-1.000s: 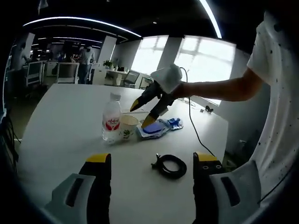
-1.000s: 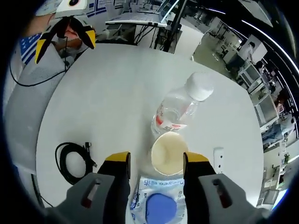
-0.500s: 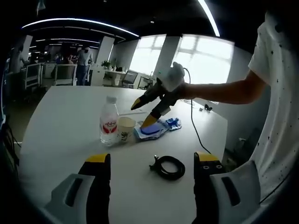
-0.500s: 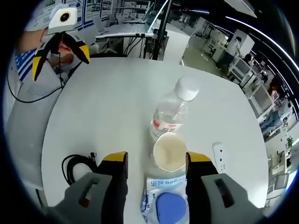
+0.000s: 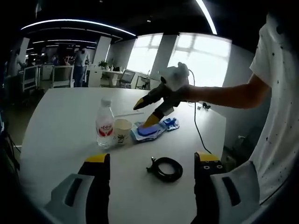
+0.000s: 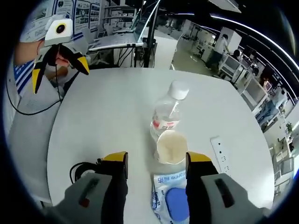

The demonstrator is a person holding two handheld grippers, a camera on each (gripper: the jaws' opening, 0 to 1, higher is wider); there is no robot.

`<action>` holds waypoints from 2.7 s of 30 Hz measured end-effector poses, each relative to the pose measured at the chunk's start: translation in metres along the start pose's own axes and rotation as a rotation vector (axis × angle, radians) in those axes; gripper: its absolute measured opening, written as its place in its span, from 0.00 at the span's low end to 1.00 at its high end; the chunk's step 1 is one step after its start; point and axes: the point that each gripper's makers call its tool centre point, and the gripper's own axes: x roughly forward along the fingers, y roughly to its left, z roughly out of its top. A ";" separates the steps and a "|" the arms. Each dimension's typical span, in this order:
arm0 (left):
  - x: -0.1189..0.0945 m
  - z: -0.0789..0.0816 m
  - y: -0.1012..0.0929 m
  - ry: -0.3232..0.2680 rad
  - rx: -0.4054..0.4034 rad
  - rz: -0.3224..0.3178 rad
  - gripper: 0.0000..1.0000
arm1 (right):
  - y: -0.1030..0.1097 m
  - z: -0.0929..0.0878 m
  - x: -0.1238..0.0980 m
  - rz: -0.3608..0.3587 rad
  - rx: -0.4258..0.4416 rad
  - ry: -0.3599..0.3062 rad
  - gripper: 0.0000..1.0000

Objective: Arrange the tabletop items into an orderly group along one side of the table until the central work area is clear of visible clutter.

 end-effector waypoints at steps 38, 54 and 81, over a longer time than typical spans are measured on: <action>0.053 0.008 -0.035 0.103 0.115 -0.093 0.74 | 0.033 -0.068 -0.076 -0.149 0.350 -0.091 0.46; 0.085 -0.026 -0.045 0.218 0.121 -0.077 0.74 | 0.067 -0.110 -0.073 -0.143 0.482 -0.074 0.45; 0.118 -0.090 -0.029 0.349 -0.005 0.037 0.67 | 0.097 -0.139 -0.032 -0.121 0.602 -0.023 0.39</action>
